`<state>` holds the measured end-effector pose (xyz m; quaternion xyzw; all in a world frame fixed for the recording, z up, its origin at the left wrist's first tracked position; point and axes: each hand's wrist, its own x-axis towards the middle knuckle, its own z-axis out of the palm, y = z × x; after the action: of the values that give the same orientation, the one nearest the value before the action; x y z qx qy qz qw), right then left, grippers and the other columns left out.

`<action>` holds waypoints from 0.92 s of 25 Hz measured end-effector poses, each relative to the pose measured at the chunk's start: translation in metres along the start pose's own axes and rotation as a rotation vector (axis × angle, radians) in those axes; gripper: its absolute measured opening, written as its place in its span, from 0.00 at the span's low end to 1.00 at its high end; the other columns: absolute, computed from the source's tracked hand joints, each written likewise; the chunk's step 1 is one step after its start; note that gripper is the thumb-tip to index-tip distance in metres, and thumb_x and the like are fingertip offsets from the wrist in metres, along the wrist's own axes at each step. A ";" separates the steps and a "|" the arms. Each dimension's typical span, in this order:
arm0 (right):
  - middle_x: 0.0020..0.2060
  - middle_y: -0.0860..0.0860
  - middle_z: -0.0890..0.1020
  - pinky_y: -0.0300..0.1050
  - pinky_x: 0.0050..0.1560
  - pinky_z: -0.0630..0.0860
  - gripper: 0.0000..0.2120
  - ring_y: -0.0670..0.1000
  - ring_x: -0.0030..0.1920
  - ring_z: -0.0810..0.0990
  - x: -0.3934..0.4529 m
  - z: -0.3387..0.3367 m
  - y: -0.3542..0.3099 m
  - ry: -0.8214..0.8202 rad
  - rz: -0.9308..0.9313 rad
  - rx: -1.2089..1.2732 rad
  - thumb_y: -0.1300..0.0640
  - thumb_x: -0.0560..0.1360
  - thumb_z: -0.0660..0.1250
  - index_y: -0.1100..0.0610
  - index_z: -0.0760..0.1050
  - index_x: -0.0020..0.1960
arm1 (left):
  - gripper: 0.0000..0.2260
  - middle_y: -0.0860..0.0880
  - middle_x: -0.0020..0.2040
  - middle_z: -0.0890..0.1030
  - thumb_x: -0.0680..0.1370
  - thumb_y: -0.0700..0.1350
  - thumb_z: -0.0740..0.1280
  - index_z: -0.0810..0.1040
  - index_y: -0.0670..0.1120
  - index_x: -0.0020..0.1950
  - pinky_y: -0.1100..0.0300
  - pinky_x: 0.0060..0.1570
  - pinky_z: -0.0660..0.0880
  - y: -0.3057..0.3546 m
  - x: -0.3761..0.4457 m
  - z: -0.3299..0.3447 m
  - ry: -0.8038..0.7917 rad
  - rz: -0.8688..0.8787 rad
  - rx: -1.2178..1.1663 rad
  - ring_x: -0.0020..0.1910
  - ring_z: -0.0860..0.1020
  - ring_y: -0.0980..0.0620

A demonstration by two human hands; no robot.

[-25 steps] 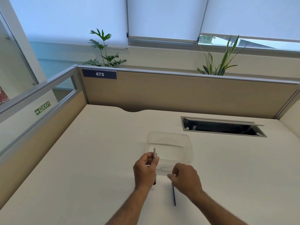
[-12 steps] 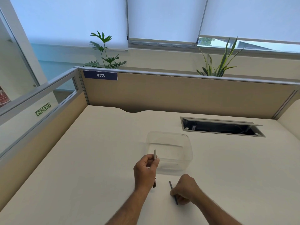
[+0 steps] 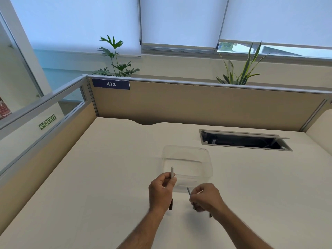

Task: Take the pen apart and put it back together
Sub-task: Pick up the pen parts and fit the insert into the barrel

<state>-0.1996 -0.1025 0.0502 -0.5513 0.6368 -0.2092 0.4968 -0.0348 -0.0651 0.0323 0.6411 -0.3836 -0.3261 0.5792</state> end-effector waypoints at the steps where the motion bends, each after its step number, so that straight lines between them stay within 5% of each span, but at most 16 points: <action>1: 0.27 0.59 0.84 0.47 0.30 0.82 0.07 0.55 0.27 0.83 -0.001 -0.005 -0.006 -0.015 -0.007 0.100 0.69 0.62 0.74 0.65 0.82 0.40 | 0.08 0.59 0.40 0.86 0.75 0.43 0.73 0.83 0.58 0.44 0.64 0.43 0.80 0.000 0.000 0.001 -0.007 0.004 0.002 0.42 0.83 0.58; 4: 0.31 0.56 0.84 0.47 0.36 0.83 0.11 0.57 0.33 0.84 -0.004 -0.017 -0.025 -0.054 -0.090 0.337 0.70 0.68 0.75 0.65 0.80 0.50 | 0.08 0.60 0.40 0.86 0.75 0.42 0.73 0.84 0.57 0.45 0.62 0.44 0.80 0.002 -0.001 0.003 -0.025 0.006 0.010 0.42 0.83 0.58; 9: 0.39 0.60 0.84 0.49 0.42 0.85 0.06 0.59 0.40 0.86 -0.008 -0.024 -0.053 0.038 -0.264 0.570 0.70 0.73 0.72 0.64 0.81 0.49 | 0.07 0.55 0.42 0.87 0.77 0.40 0.70 0.85 0.51 0.51 0.68 0.43 0.78 0.003 -0.005 0.009 -0.067 0.055 0.024 0.42 0.83 0.61; 23: 0.41 0.57 0.86 0.55 0.48 0.85 0.06 0.55 0.42 0.87 -0.010 -0.011 -0.070 0.155 -0.511 0.391 0.66 0.74 0.72 0.57 0.80 0.47 | 0.09 0.53 0.45 0.86 0.78 0.38 0.69 0.84 0.47 0.56 0.66 0.47 0.80 0.008 -0.008 0.015 -0.118 0.139 0.038 0.44 0.84 0.62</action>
<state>-0.1756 -0.1181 0.1154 -0.5700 0.4617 -0.4864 0.4748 -0.0524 -0.0654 0.0378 0.6036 -0.4668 -0.3150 0.5644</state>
